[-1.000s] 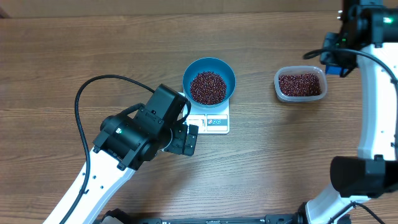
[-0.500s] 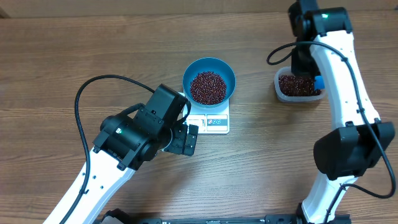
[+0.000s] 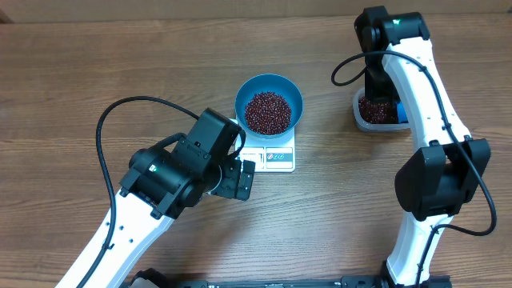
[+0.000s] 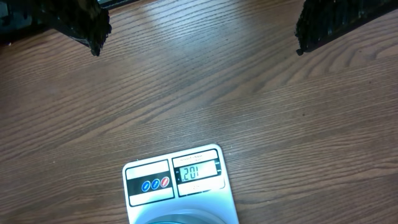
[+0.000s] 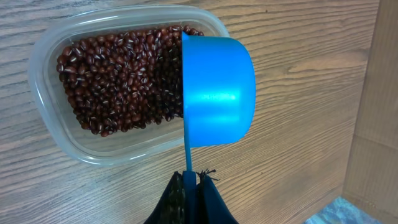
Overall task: Scoop item into bowl and weigh 150g on scale
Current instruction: 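Dip the scoop into the red beans again and fill it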
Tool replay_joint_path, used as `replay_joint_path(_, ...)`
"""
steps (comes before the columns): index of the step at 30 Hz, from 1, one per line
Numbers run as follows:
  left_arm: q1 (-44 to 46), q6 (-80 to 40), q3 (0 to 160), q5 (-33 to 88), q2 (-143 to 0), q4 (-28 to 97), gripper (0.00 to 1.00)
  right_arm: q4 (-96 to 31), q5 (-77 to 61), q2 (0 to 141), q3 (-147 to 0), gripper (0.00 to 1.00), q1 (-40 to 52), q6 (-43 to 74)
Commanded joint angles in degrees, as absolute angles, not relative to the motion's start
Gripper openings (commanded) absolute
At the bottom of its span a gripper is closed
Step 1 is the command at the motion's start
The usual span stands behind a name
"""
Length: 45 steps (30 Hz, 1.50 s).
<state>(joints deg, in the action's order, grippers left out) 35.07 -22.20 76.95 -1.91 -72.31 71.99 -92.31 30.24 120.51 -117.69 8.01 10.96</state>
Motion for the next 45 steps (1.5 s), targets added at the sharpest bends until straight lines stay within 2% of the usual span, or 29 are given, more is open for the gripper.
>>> replay_joint_path(1,35.29,-22.74,76.97,-1.85,-71.99,71.94,1.00,-92.05,30.79,120.90,-116.75,0.04,8.25,12.01)
replay_joint_path(14,35.29,-22.74,76.97,-1.87,-71.99,71.94,1.00,-86.78,28.10,121.54,-106.76,0.04,8.27,11.99)
replay_joint_path(24,35.29,-22.74,76.97,-1.87,-71.99,71.94,1.00,-85.34,15.27,121.54,-106.85,0.04,8.32,9.56)
replay_joint_path(33,35.29,-22.74,76.97,-1.85,-71.99,71.94,1.00,-86.28,12.03,121.51,-107.22,0.04,8.32,8.82)
replay_joint_path(45,35.29,-22.74,76.97,-1.87,-71.99,71.94,0.99,-86.13,-0.12,121.51,-112.27,0.04,8.25,4.43)
